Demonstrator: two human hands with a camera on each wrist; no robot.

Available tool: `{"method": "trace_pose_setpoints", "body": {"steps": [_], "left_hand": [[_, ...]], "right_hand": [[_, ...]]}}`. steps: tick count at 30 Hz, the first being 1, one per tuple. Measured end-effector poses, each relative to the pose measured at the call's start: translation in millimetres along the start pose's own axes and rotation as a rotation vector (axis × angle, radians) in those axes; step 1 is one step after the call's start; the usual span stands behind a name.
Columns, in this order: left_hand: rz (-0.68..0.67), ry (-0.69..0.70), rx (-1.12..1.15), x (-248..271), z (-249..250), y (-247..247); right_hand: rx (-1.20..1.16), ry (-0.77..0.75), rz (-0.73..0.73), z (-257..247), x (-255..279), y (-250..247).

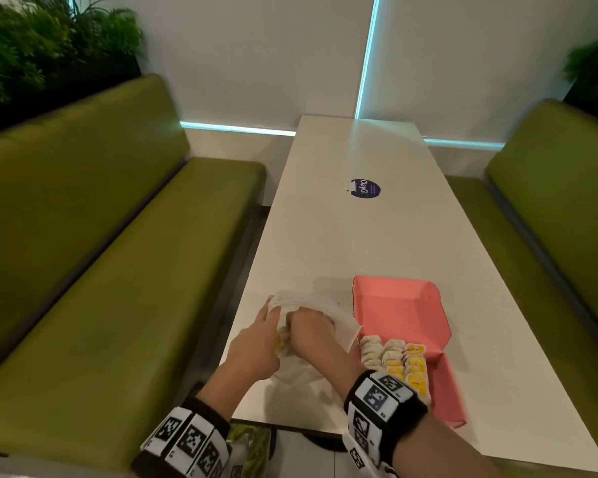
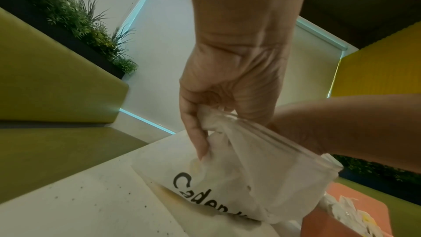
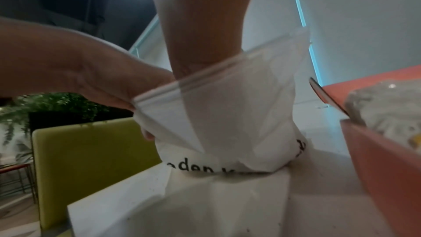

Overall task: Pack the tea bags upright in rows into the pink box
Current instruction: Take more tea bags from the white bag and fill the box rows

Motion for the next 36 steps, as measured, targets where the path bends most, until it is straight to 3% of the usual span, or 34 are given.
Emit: {"method": "trace_pose_setpoints", "body": {"steps": [3, 16, 25, 32, 36], "left_hand": [[0.000, 0.002, -0.008, -0.9, -1.1, 1.6], [0.019, 0.005, 0.069, 6.6, 3.3, 4.8], [-0.005, 0.018, 0.171, 16.3, 15.7, 18.0], [0.201, 0.106, 0.258, 23.2, 26.7, -5.8], [0.426, 0.213, 0.581, 29.1, 38.1, -33.3]], "right_hand": [[-0.091, -0.038, 0.115, 0.9, 15.8, -10.3], [-0.349, -0.003, 0.158, 23.7, 35.9, -46.1], [-0.882, 0.078, 0.239, 80.3, 78.7, -98.0], [-1.146, 0.110, 0.247, 112.1, 95.9, -113.2], [-1.249, 0.081, 0.240, 119.4, 102.9, -124.0]]}}
Point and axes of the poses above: each hand's wrist, its own x-axis away from the middle knuckle, its own y-axis out of the palm, z = x × y, the point moved 8 cm from there along -x, towards the middle knuckle, and after that the axes turned 6 degrees about z, right-handed, at the moved point
